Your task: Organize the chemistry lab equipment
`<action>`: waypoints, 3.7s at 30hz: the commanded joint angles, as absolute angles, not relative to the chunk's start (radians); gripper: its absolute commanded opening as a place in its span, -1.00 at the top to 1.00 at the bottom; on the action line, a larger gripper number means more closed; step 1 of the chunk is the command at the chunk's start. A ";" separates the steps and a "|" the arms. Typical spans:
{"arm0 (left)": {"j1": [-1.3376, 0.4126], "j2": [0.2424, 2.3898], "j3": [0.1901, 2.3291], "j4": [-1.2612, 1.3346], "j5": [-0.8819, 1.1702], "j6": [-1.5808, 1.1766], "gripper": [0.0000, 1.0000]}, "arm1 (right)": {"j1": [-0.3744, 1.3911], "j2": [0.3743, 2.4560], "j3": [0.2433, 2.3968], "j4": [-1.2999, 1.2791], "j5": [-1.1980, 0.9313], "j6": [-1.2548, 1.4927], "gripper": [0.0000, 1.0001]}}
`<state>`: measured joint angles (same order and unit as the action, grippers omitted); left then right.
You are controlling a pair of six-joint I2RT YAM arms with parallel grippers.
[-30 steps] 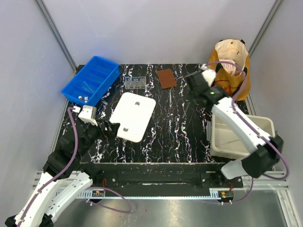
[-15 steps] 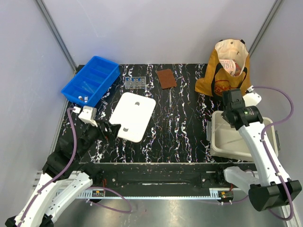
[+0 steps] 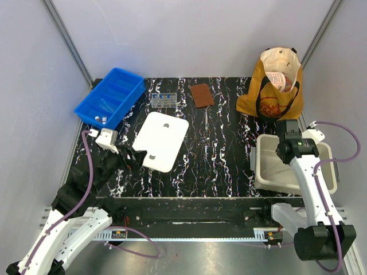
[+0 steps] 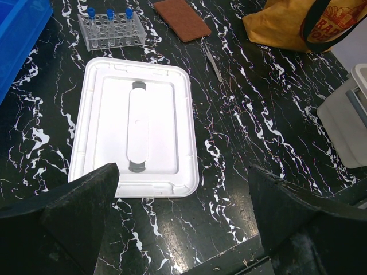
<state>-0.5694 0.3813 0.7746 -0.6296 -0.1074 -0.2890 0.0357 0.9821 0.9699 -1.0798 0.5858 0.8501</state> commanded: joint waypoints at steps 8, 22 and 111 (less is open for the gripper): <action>-0.572 0.387 0.769 -0.572 -0.090 -0.291 -0.98 | -0.103 0.985 0.848 -0.901 0.548 0.856 1.00; -0.572 0.387 0.772 -0.578 -0.104 -0.291 -0.98 | -0.152 1.037 0.726 -0.758 0.520 0.908 0.81; -0.574 0.370 0.765 -0.574 -0.146 -0.299 -0.98 | 0.505 2.424 2.008 -0.601 0.353 0.476 0.01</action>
<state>-0.5694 0.3794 0.7673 -0.6262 -0.1284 -0.2955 0.5232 2.3856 1.9636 -0.5980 0.3721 0.4511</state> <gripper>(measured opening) 0.988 0.502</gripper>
